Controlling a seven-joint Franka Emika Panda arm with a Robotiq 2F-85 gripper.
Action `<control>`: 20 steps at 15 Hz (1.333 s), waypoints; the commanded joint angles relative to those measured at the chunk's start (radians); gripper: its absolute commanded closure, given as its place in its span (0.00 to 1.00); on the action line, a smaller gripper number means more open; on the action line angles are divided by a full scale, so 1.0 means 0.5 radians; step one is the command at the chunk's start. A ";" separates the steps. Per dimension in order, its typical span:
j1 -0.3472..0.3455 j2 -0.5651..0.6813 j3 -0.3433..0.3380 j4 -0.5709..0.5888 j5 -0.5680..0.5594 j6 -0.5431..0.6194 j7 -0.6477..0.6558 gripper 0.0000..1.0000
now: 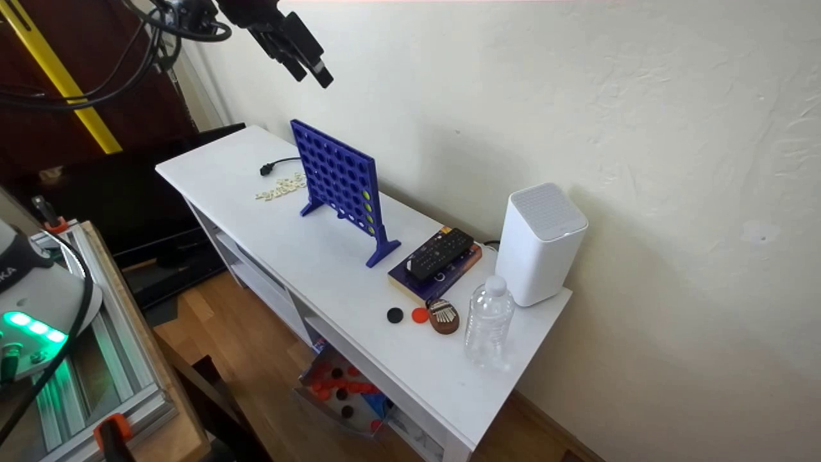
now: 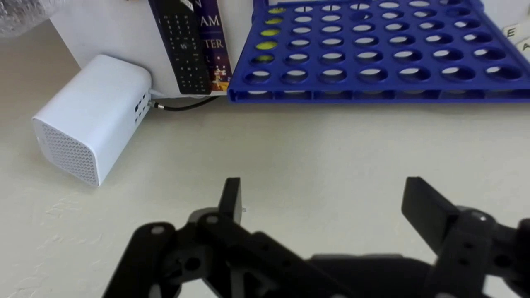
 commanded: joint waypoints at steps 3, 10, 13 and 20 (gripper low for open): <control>0.151 -0.084 -0.050 -0.010 0.126 -0.312 0.094 0.00; 0.254 0.024 -0.213 -0.005 0.257 -0.412 -0.010 0.00; 0.279 0.075 -0.239 -0.007 0.282 -0.456 -0.014 0.00; 0.259 0.171 -0.232 -0.008 0.204 -0.429 0.031 0.00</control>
